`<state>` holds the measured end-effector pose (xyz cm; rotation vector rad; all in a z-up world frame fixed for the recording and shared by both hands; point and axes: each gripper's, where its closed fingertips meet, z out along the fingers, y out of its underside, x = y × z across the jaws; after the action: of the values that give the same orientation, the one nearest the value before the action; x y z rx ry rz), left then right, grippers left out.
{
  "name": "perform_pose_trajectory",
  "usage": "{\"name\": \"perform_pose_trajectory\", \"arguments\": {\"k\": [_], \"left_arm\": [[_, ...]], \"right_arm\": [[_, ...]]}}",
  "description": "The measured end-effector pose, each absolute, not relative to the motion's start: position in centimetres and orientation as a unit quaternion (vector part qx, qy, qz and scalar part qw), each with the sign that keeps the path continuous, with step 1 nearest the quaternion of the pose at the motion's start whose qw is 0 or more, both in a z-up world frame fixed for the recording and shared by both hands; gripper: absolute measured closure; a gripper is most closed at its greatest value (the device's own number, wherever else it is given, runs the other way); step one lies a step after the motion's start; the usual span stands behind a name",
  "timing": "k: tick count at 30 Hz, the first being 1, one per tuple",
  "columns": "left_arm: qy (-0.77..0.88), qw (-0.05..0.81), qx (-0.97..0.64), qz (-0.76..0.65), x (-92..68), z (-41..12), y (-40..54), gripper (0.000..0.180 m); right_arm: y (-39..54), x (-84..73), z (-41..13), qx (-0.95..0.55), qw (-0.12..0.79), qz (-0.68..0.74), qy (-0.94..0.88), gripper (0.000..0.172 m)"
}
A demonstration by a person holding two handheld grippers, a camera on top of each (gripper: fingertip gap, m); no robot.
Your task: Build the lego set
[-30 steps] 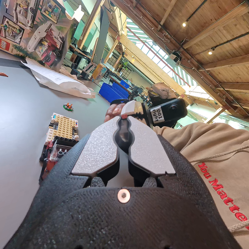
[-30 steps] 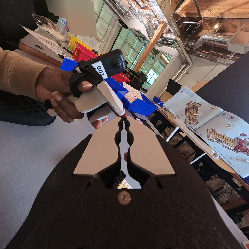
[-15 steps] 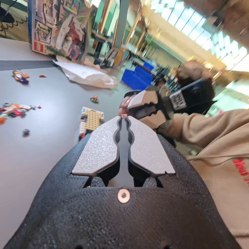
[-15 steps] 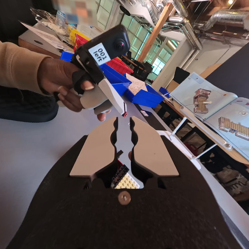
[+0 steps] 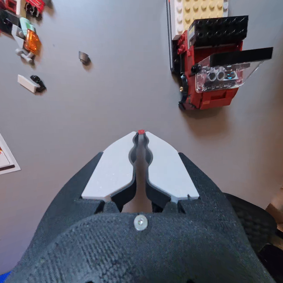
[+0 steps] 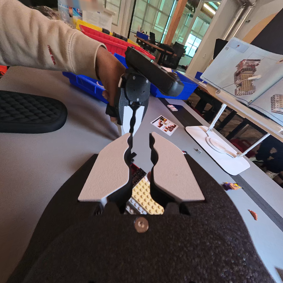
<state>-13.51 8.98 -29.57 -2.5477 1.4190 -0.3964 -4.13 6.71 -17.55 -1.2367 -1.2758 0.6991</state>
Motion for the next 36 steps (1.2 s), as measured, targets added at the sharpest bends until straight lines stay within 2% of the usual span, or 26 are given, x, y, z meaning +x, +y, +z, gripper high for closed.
{"name": "perform_pose_trajectory", "arguments": {"k": [11, 23, 29, 36], "left_arm": [[0.504, 0.106, -0.848, -0.122, -12.2, -30.3, 9.3, 0.174], [0.458, 0.229, -0.84, -0.178, -11.8, -29.0, 9.1, 0.156], [0.414, 0.286, -0.842, -0.197, -13.0, -29.0, 8.2, 0.157], [0.414, 0.288, -0.838, -0.208, -12.7, -29.5, 7.8, 0.161]], "right_arm": [[6.7, -4.1, -18.3, -0.531, 0.563, 0.303, -0.556, 0.151], [6.8, -4.0, -18.2, -0.534, 0.566, 0.303, -0.551, 0.151], [7.3, -3.8, -18.0, -0.54, 0.57, 0.31, -0.536, 0.151], [7.8, -3.8, -18.2, -0.551, 0.569, 0.314, -0.524, 0.151]]}}
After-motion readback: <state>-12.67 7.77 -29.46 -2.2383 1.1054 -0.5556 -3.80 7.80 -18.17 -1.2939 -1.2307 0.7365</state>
